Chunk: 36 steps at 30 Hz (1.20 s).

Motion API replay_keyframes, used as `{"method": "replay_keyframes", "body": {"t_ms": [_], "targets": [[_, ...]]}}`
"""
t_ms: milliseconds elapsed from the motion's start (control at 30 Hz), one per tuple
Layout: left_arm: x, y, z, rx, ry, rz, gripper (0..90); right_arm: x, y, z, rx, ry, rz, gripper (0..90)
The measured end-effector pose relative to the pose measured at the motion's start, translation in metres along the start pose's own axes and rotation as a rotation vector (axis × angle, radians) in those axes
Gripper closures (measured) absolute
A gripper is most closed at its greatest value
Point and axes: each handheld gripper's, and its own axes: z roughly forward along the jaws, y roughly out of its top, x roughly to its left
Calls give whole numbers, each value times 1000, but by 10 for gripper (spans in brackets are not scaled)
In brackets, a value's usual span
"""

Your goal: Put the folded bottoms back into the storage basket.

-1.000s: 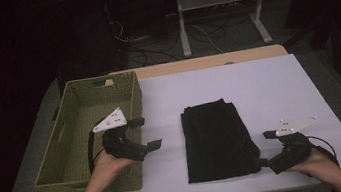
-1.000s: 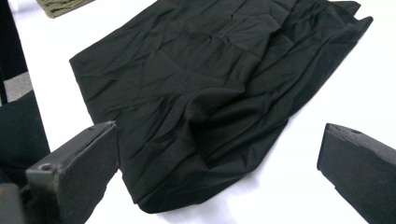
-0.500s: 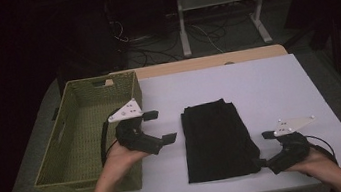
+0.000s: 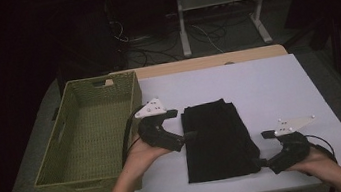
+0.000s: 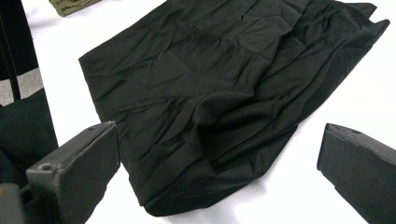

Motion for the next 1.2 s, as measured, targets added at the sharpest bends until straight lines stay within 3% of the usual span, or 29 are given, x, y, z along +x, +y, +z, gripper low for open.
{"method": "replay_keyframes", "body": {"t_ms": [300,567,1200], "targets": [[-5,-15,14,12,1,-15,6,1,0,0,5,4,-4,0],[-7,-35,27,57,1,-28,6,0,-1,2,13,14,-8,0],[-2,-62,43,99,63,-47,9,-1,-3,2,17,12,-11,0]]}}
